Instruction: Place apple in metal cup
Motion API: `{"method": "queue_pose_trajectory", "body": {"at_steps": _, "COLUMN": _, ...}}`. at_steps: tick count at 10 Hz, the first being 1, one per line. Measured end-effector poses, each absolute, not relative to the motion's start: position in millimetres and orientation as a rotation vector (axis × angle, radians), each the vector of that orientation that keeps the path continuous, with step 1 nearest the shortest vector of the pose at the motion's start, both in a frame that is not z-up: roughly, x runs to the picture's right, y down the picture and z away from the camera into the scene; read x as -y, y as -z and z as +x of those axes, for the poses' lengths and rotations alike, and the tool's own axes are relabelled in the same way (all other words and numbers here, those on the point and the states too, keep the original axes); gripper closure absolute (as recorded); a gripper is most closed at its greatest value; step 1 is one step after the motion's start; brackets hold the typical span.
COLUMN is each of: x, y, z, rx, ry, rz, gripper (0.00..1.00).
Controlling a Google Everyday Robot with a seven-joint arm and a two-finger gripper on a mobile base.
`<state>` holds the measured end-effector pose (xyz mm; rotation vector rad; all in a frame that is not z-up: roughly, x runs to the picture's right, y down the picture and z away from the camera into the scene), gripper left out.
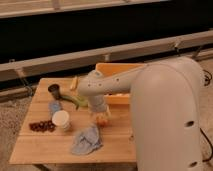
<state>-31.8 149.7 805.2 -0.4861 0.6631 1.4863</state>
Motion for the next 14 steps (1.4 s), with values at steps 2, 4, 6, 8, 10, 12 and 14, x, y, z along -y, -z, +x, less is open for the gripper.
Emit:
{"method": "queue_pose_trajectory", "body": {"at_steps": 2, "x": -154, "y": -815, "z": -33, "rx": -0.668, "ry": -1.485, "rz": -0.491, "gripper": 0.35}}
{"method": "queue_pose_trajectory", "body": {"at_steps": 4, "x": -157, "y": -824, "z": -32, "rx": -0.669, "ry": -1.481, "rz": -0.485, "gripper": 0.35}}
{"method": "queue_pose_trajectory", "body": {"at_steps": 6, "x": -161, "y": -833, "z": -30, "rx": -0.679, "ry": -1.469, "rz": -0.471, "gripper": 0.35}}
{"method": "queue_pose_trajectory", "body": {"at_steps": 8, "x": -164, "y": -839, "z": -26, "rx": -0.685, "ry": -1.467, "rz": -0.461, "gripper": 0.35}}
{"method": "queue_pose_trajectory", "body": {"at_steps": 10, "x": -170, "y": -843, "z": -24, "rx": -0.682, "ry": -1.467, "rz": -0.465, "gripper": 0.39}}
{"method": "queue_pose_trajectory", "body": {"at_steps": 12, "x": -174, "y": -845, "z": -21, "rx": -0.683, "ry": -1.466, "rz": -0.473, "gripper": 0.58}}
{"method": "queue_pose_trajectory", "body": {"at_steps": 14, "x": -177, "y": -843, "z": -20, "rx": -0.682, "ry": -1.461, "rz": -0.489, "gripper": 0.78}}
